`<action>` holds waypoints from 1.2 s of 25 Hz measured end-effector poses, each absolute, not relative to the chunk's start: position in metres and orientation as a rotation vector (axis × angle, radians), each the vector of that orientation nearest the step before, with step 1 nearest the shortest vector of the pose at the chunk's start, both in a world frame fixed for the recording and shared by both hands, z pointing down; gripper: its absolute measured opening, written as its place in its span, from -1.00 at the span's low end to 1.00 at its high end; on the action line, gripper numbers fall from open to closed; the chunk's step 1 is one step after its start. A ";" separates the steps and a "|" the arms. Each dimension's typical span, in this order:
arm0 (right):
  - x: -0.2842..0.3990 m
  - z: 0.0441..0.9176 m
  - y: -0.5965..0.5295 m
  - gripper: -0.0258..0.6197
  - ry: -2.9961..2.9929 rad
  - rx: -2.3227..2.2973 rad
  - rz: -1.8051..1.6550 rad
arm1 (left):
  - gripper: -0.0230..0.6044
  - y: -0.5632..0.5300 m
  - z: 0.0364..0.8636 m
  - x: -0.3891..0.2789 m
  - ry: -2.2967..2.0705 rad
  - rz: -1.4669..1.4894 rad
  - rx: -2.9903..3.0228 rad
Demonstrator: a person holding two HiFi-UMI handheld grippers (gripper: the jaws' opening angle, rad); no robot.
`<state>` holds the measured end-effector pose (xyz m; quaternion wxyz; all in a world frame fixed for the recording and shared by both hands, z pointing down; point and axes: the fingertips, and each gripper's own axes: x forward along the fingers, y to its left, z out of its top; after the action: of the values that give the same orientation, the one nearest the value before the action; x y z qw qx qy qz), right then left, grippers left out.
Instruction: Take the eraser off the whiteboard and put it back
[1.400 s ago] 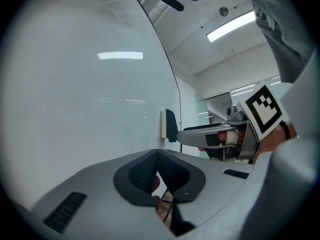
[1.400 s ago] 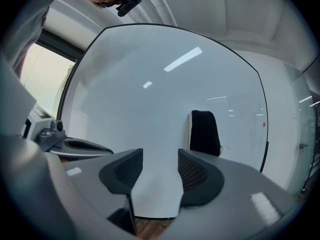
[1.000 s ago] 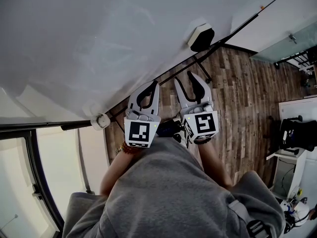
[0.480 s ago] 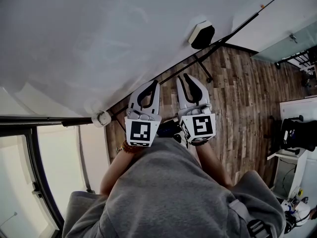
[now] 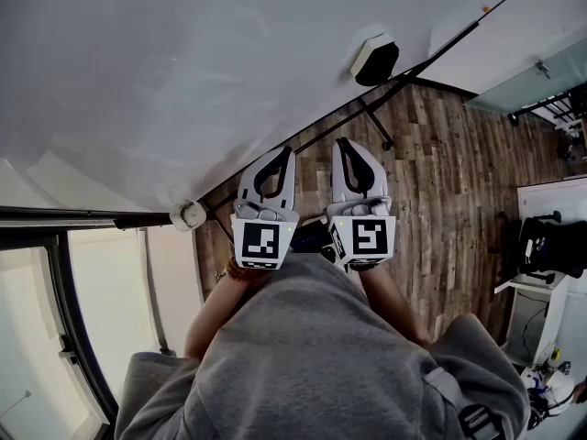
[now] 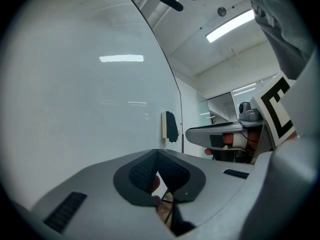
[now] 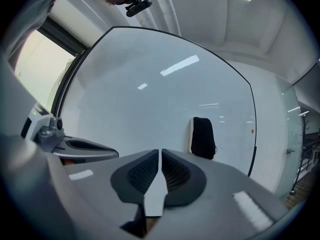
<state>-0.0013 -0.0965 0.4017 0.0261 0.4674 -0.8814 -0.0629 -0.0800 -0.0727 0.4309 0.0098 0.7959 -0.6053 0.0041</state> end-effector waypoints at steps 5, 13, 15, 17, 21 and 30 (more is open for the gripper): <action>-0.002 0.402 -0.094 -0.84 -2.725 1.437 -0.199 | -0.91 -0.073 0.429 -0.078 -1.894 0.006 2.491; -0.007 0.404 -0.090 -0.87 -2.725 1.428 -0.202 | -0.91 -0.073 0.431 -0.079 -1.907 0.018 2.486; -0.009 0.405 -0.090 -0.87 -2.727 1.419 -0.194 | -0.91 -0.074 0.432 -0.078 -1.907 0.023 2.489; -0.011 0.405 -0.090 -0.87 -2.733 1.416 -0.191 | -0.91 -0.075 0.433 -0.078 -1.905 0.025 2.490; -0.012 0.404 -0.090 -0.88 -2.733 1.414 -0.196 | -0.91 -0.076 0.432 -0.079 -1.912 0.027 2.489; -0.014 0.408 -0.087 -0.88 -2.725 1.405 -0.188 | -0.91 -0.075 0.436 -0.081 -1.912 0.036 2.483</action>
<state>-0.0140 -0.0867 0.4080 0.0349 0.4570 -0.8867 -0.0611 -0.0808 -0.0753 0.4359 0.0035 0.7922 -0.6101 0.0114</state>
